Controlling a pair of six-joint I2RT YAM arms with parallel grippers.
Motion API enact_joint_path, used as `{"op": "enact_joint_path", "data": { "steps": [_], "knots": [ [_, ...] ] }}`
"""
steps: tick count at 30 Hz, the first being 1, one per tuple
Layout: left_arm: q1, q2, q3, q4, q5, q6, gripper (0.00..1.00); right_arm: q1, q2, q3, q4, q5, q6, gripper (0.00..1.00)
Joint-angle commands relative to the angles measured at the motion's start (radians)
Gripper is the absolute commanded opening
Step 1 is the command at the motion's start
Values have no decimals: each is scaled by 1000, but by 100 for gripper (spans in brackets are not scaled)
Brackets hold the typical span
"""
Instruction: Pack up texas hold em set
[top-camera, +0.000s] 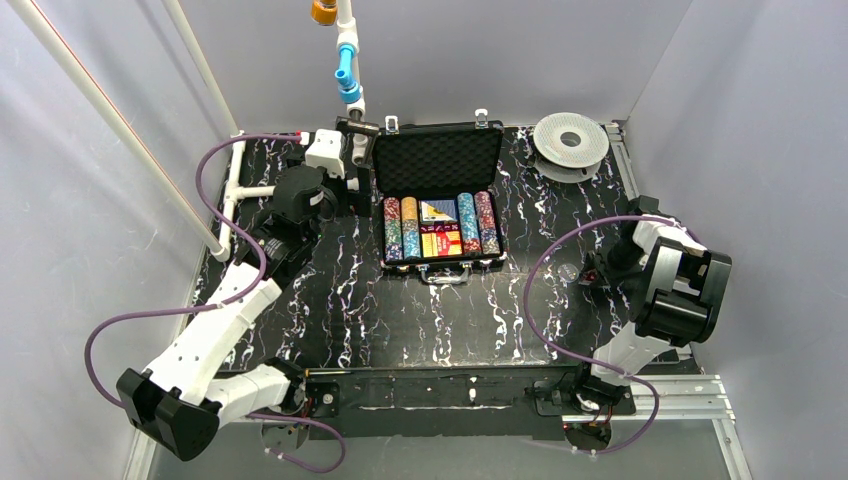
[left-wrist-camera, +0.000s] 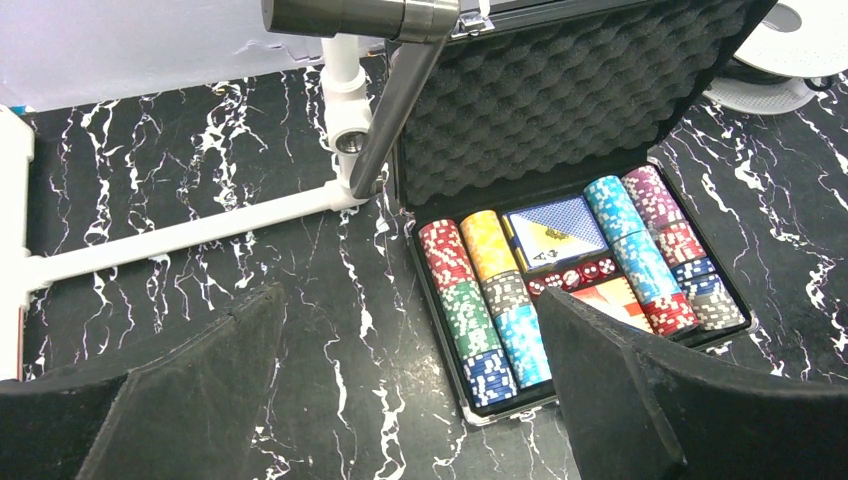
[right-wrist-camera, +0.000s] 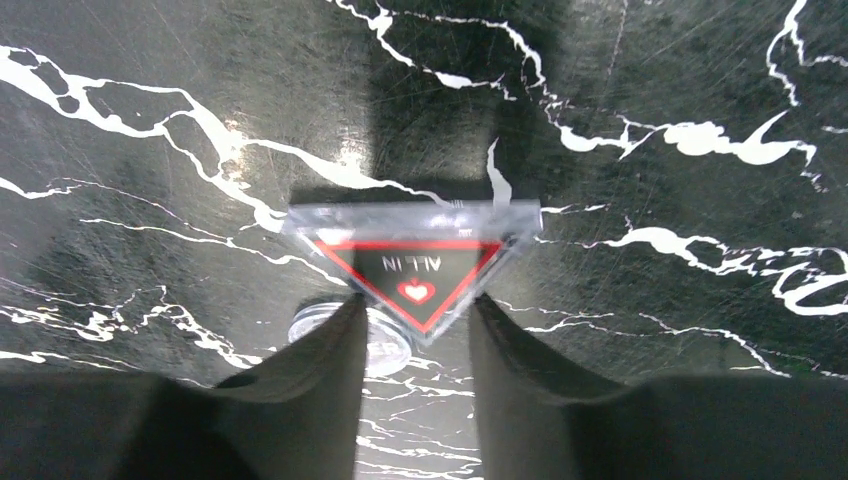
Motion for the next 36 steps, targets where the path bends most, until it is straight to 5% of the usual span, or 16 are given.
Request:
{"op": "enact_joint_path", "data": {
  "steps": [1, 5, 17, 21, 25, 29, 36],
  "knots": [
    [-4, -27, -1, 8, -16, 11, 100, -1, 25, -20, 32, 110, 34, 31],
    [-4, -27, -1, 8, -15, 11, 99, 1, 31, -13, 32, 99, 14, 15],
    [-4, -26, 0, 8, -6, 11, 99, 40, -52, -21, 22, 118, -149, 9],
    [-4, -27, 2, 6, -2, 9, 100, 42, -135, -44, 65, 118, -262, 32],
    [-4, -36, 1, 8, -1, 9, 100, 69, -130, -21, 66, 39, -332, 67],
    [-4, -38, 0, 6, -3, 9, 100, 137, -73, 41, 23, 26, -349, 78],
    [-4, -41, -2, 9, -9, 9, 99, 212, -29, 70, 57, 24, -366, 83]
  ]
}}
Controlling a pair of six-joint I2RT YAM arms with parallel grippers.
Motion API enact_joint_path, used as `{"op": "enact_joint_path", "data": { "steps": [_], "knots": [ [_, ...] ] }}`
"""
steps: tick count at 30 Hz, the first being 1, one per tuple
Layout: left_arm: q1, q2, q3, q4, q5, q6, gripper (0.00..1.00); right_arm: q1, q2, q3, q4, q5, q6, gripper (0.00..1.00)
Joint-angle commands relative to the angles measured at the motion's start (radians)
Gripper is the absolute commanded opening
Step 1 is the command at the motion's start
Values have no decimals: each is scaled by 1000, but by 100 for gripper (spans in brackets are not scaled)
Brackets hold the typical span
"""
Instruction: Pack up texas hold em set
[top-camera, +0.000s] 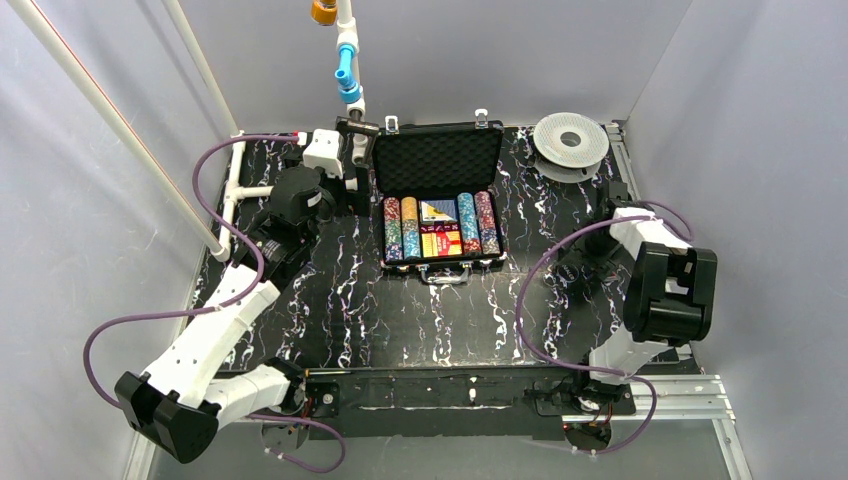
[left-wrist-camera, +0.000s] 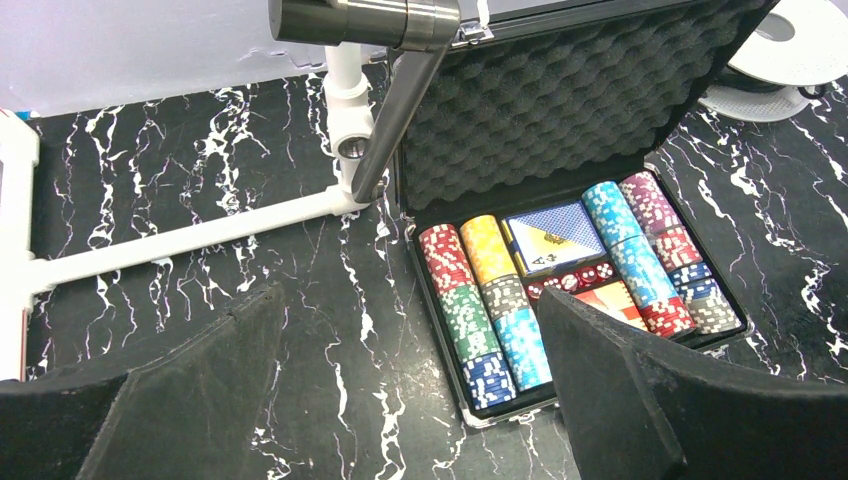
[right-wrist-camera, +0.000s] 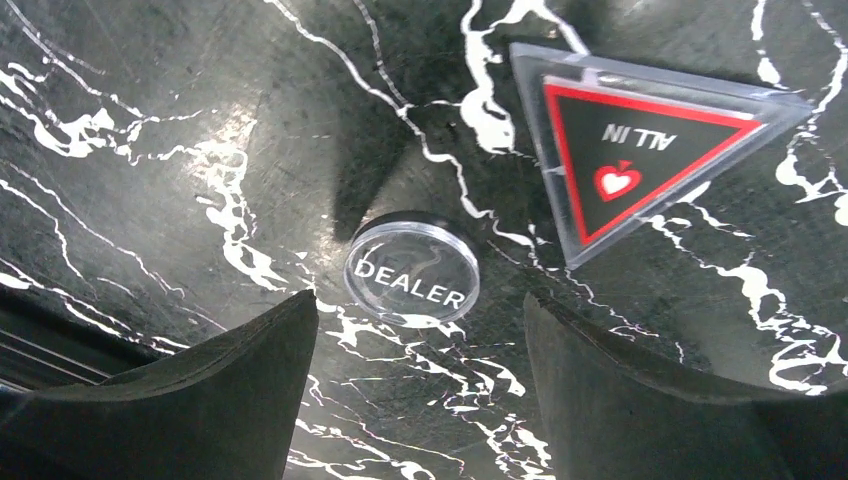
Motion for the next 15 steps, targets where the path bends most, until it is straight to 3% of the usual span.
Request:
{"op": "enact_joint_path", "data": {
  "steps": [1, 15],
  "knots": [
    [-4, -28, 0, 6, -6, 9, 99, 38, 14, 37, 21, 17, -35, 84],
    [-4, -32, -4, 8, -15, 14, 99, 113, 181, 157, -91, 150, -25, 76]
  ]
}}
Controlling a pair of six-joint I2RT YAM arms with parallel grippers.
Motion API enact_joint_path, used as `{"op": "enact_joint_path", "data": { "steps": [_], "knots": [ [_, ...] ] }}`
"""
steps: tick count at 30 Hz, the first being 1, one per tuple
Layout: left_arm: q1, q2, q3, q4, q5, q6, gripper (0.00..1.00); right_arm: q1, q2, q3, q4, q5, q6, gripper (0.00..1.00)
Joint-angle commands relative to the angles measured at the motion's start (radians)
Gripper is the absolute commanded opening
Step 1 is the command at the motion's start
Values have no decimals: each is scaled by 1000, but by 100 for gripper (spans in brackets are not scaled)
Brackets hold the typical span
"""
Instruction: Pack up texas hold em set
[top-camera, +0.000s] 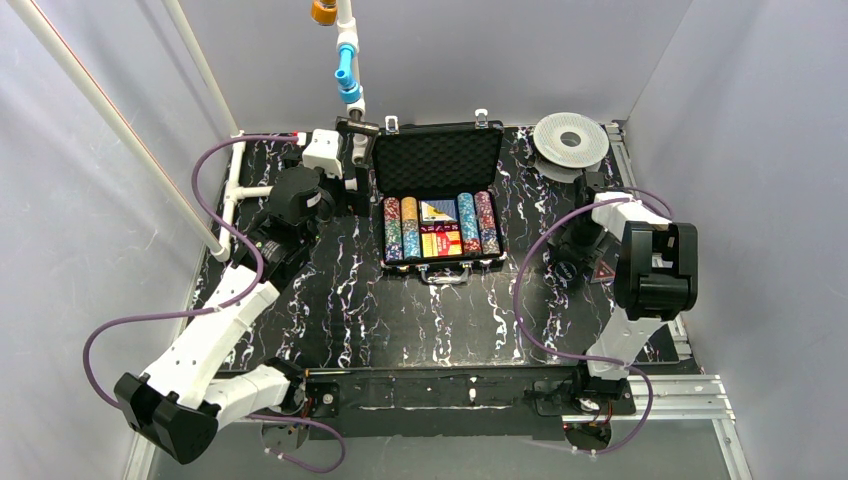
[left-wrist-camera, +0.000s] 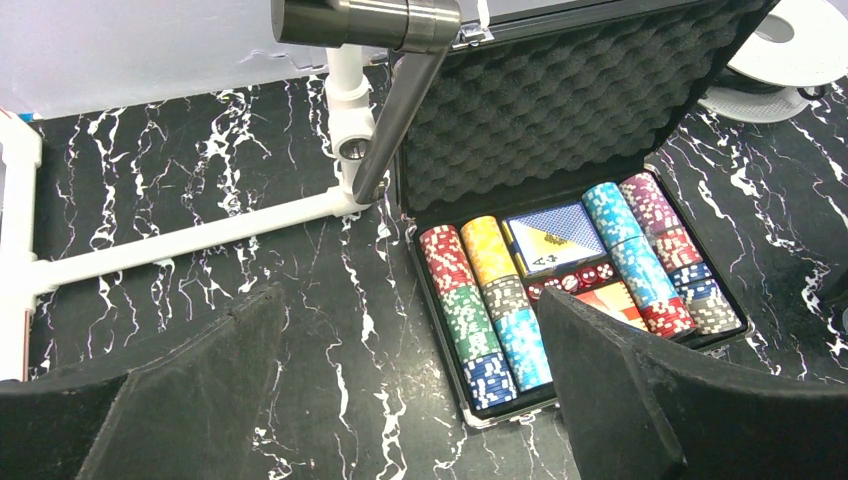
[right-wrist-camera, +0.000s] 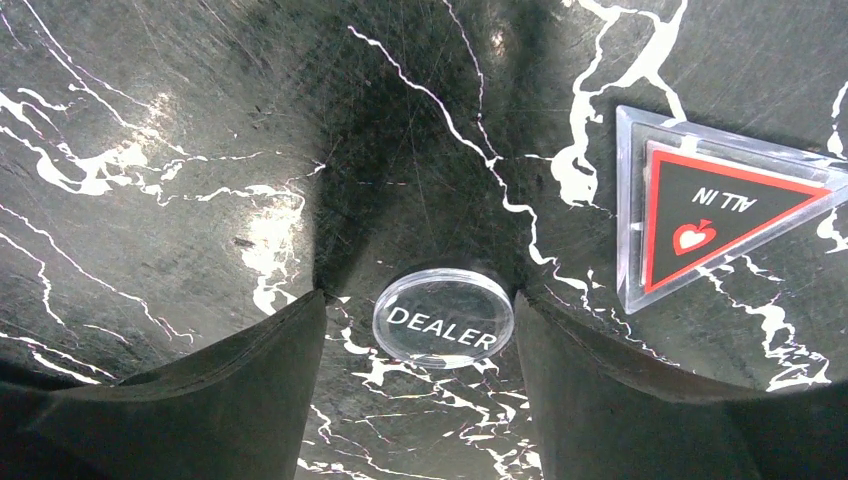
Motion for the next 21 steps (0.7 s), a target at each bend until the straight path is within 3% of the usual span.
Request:
{"op": "enact_joint_path", "data": {
  "steps": [1, 12, 21],
  "knots": [
    [-4, -30, -3, 8, -14, 11, 100, 2, 21, 20, -42, 47, 4, 75],
    [-4, -25, -3, 8, -8, 11, 99, 17, -69, -58, -35, 33, -66, 77],
    [-5, -18, -4, 9, -4, 10, 100, 17, -32, -51, 6, -35, -89, 68]
  ]
}}
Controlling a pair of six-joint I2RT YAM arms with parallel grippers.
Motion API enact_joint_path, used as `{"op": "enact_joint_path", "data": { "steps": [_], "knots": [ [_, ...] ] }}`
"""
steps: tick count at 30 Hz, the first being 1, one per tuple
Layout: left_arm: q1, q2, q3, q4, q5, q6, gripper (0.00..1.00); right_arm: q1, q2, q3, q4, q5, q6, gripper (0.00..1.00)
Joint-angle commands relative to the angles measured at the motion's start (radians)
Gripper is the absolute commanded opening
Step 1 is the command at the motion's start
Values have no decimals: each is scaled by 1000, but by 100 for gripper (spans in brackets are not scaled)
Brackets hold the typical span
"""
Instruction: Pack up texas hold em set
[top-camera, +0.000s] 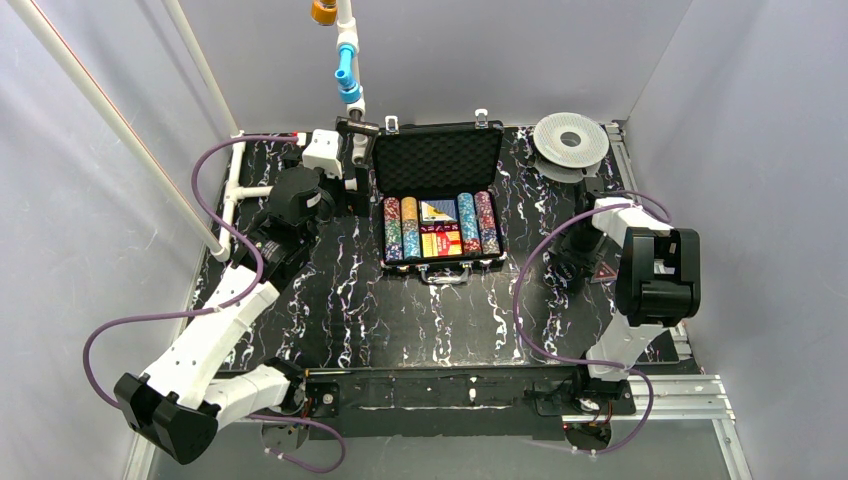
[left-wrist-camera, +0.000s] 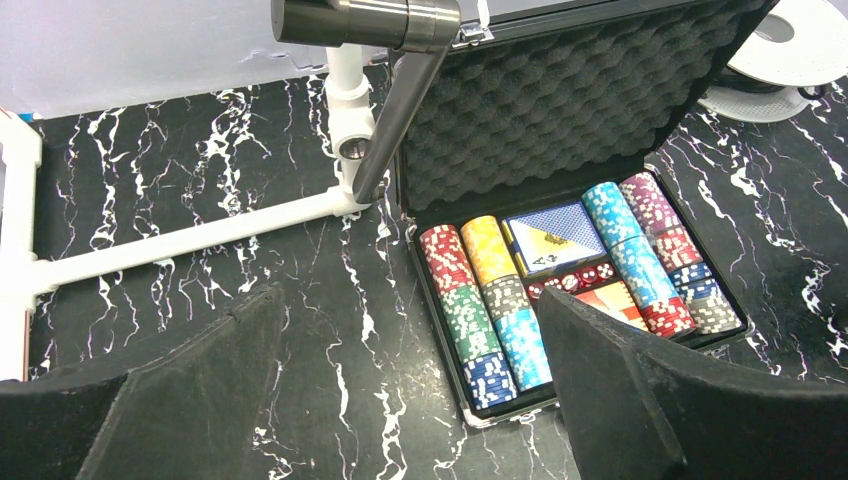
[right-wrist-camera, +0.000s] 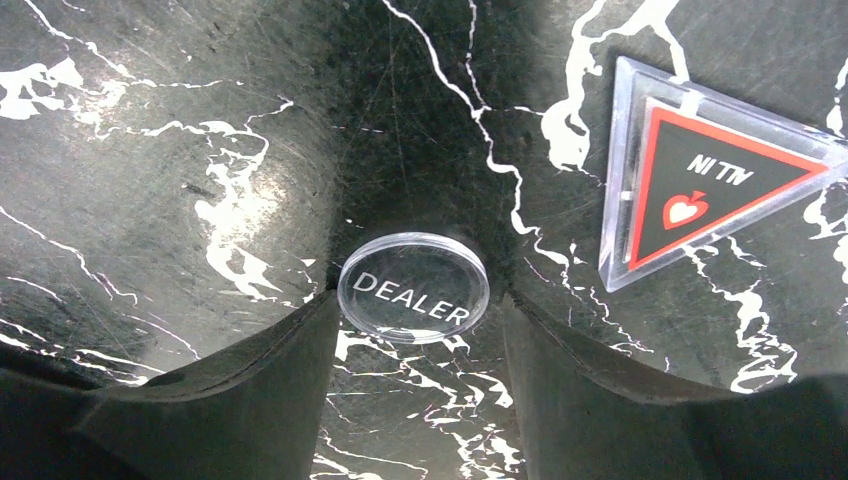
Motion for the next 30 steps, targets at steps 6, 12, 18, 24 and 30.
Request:
{"op": "enact_joint_path", "data": {
  "steps": [6, 12, 18, 24, 30],
  "knots": [
    [-4, -8, -2, 8, -3, 9, 100, 4, 5, -19, 36, -67, 4, 68],
    [-4, -7, -2, 8, 0, 9, 99, 4, -7, -38, 56, -37, 3, 44],
    [-4, -9, -3, 8, 0, 8, 100, 4, -41, -49, 66, -16, -13, 21],
    [-4, -5, -3, 9, 3, 8, 100, 44, -136, -52, 46, 25, -28, 2],
    [-4, -4, -2, 7, 2, 7, 100, 114, -189, 13, -2, 65, -42, 1]
  ]
}}
